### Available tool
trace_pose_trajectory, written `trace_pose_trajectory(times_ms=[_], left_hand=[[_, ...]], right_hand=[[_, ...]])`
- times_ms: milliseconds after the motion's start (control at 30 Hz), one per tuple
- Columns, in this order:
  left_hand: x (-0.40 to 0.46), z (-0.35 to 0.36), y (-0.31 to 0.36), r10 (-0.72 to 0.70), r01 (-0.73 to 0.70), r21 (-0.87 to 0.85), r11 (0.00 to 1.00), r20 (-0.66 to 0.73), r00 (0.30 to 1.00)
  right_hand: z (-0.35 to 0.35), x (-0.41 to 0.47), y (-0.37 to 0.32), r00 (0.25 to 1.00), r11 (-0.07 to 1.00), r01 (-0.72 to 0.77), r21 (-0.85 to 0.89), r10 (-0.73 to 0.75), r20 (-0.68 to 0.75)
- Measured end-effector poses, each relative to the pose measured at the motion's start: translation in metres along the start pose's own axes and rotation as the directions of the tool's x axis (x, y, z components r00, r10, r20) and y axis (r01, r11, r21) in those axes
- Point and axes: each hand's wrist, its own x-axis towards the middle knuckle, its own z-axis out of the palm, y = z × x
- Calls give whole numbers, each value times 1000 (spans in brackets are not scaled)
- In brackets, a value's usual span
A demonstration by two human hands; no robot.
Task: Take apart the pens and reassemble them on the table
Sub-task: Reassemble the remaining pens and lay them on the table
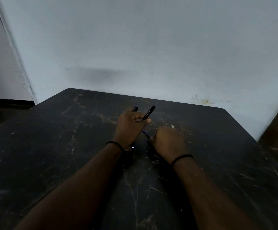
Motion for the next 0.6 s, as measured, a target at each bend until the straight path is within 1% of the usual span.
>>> trace_pose_trajectory(times_ms=[167,300,367,433,500,533,567,600], left_hand=[[1,0,-1,-9,9,7,1000,-14,1000],[0,0,-2,-4,5,23,1000,-13,1000],[0,0,-2,-3,3,19,1000,-17,1000],[1,0,-3,1,-1,29,1000,-22,1000],[3,-1,-4,-4,5,43,999,-19,1000],[3,-1,-5,-7,8,51,999,-19,1000],[4,-1,-5,-7,8,58,998,-21,1000],[4,-2,-6,-8,9,62,998,-21,1000]], right_hand=[[-7,-3,-3,998,995,61,-75,-60,16],[-10,-6,-3,997,997,62,-45,-59,57],[-10,-5,-4,997,999,39,-9,-38,61],[-13,-3,-4,999,996,-31,78,32,-5],[-18,0,-2,986,973,-95,209,121,-112],[-21,0,0,974,955,-88,284,143,-177],[-23,-2,1,954,935,-37,352,138,-265],[-24,-4,2,919,915,50,400,115,-377]])
